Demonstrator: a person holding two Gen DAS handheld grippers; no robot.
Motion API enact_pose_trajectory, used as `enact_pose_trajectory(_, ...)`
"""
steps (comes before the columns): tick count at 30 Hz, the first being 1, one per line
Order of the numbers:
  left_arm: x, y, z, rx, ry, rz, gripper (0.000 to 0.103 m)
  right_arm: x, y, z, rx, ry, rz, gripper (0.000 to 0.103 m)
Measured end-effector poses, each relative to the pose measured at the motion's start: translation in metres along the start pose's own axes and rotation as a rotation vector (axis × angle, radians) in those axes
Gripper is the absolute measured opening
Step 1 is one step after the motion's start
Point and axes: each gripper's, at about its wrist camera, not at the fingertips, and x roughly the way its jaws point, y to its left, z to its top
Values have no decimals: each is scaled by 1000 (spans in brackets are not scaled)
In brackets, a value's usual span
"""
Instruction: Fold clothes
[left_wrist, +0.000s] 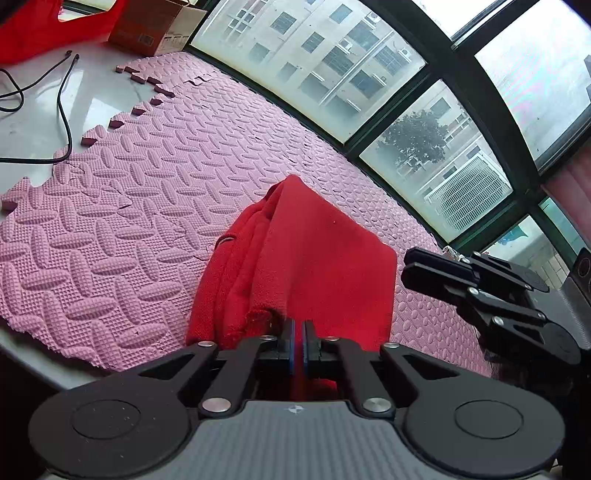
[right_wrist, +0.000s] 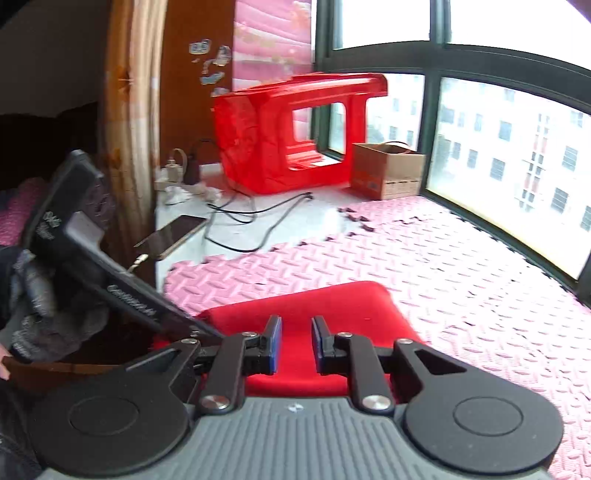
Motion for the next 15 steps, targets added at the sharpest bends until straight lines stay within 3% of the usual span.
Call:
enact_pose_trajectory(4, 1, 0, 1, -3, 6, 4, 5, 15, -29, -3, 58, 15, -123, 18)
enact_pose_trajectory(7, 1, 1, 2, -6, 12, 0, 5, 10, -47, -23, 138, 23, -198, 37)
enact_pose_trajectory(8, 1, 2, 2, -9, 14, -2, 5, 7, -52, -30, 166, 24, -213, 38)
enact_pose_trajectory(15, 3, 3, 3, -15, 23, 4, 5, 10, -73, -62, 252, 96, -247, 38)
